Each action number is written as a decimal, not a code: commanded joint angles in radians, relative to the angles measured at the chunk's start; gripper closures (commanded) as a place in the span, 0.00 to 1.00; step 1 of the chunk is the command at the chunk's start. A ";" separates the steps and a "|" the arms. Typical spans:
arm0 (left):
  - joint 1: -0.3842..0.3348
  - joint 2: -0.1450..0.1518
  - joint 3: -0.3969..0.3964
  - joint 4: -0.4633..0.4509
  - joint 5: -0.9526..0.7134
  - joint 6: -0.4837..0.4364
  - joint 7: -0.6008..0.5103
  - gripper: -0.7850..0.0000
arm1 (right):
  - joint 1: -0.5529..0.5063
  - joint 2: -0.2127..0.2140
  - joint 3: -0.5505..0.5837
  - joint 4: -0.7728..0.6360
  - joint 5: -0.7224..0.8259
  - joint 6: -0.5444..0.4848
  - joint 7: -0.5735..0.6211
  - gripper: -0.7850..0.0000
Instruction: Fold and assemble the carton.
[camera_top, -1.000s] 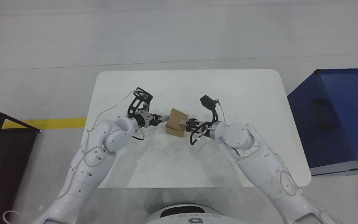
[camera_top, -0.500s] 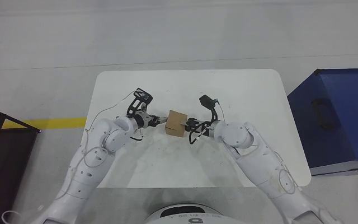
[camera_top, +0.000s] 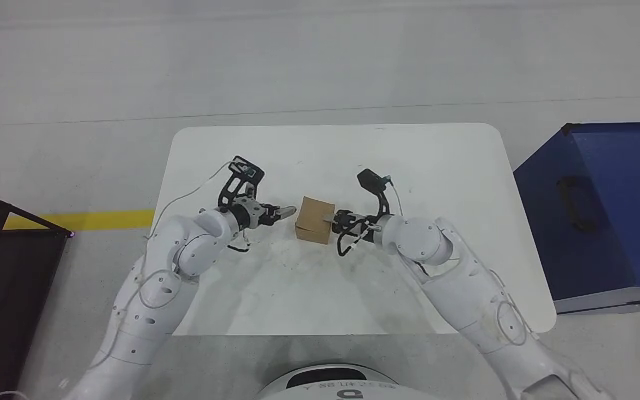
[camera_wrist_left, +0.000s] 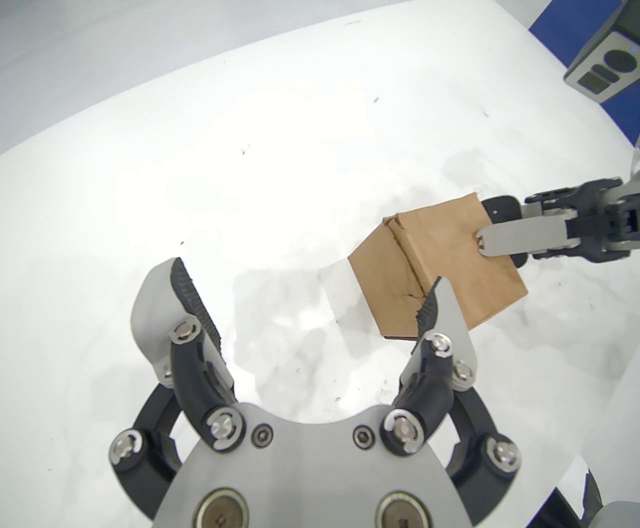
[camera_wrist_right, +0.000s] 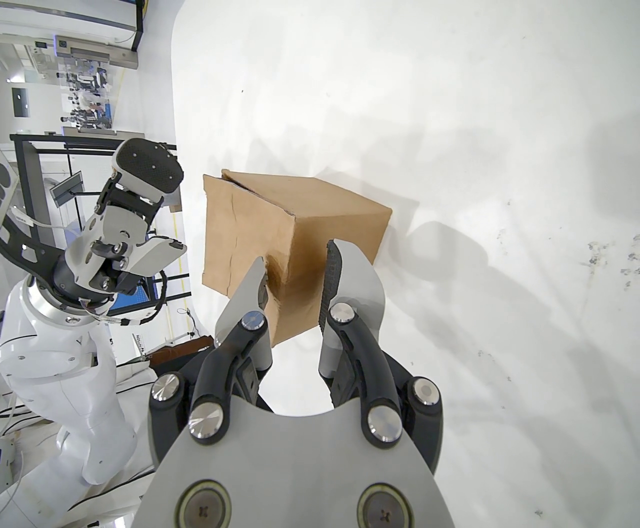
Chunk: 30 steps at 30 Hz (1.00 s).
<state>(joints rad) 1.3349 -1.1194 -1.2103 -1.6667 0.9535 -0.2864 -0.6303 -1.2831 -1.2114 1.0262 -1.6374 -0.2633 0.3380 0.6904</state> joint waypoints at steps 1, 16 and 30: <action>-0.015 -0.003 0.019 0.013 0.004 -0.011 -0.007 0.00 | -0.002 0.000 0.000 -0.003 -0.003 0.001 -0.002 0.72; -0.056 -0.012 0.052 0.049 -0.018 -0.021 0.027 0.00 | -0.074 0.018 0.056 -0.129 -0.045 0.010 -0.026 0.62; 0.139 0.001 -0.142 0.031 -0.518 -0.138 0.227 0.00 | -0.141 0.013 0.018 -0.264 -0.135 -0.005 -0.216 1.00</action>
<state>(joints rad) 1.4643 -1.1174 -1.3489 -1.6461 0.5157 -0.4014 -0.4066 -1.4379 -1.1935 1.0635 -1.9264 -0.4058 0.3361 0.4914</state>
